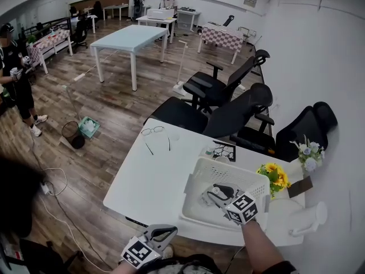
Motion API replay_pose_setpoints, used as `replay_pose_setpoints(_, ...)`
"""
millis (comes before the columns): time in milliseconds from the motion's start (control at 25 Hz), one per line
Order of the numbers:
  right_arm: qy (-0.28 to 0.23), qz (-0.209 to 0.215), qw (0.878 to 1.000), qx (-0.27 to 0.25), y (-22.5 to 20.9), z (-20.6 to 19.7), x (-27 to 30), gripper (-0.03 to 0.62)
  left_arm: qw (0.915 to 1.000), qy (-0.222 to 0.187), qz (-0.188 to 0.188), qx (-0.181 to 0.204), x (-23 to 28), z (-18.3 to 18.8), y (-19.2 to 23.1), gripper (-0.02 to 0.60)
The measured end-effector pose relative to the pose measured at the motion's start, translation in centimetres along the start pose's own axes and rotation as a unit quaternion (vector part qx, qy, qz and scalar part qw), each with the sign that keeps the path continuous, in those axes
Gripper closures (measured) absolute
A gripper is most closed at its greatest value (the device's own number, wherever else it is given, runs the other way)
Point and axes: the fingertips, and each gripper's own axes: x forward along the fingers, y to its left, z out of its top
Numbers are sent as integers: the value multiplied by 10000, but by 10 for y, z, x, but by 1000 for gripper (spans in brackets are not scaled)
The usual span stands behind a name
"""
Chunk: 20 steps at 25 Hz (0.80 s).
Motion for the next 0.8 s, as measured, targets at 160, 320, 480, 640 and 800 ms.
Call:
replay_pose_setpoints(160, -201, -71, 9998, 11, -3, 15, -12, 433, 10000, -30, -81, 46, 3, 4, -5, 571)
replay_pose_setpoints(320, -428, -183, 9989, -14, -6, 35, -28, 431, 9997, -92, -173, 166, 7, 12, -11, 571)
replay_pose_setpoints(480, -694, -279, 9972, 18, -8, 59, -48, 431, 9989, -194, -269, 321, 10, 23, -15, 571)
replay_pose_setpoints(640, -939, -409, 9947, 54, -12, 83, -72, 431, 9975, -283, -458, 467, 18, 33, -22, 571)
replay_pose_setpoints(800, -1143, -575, 9918, 16, -12, 101, -99, 433, 9952, -339, -685, 611, 23, 41, -34, 571)
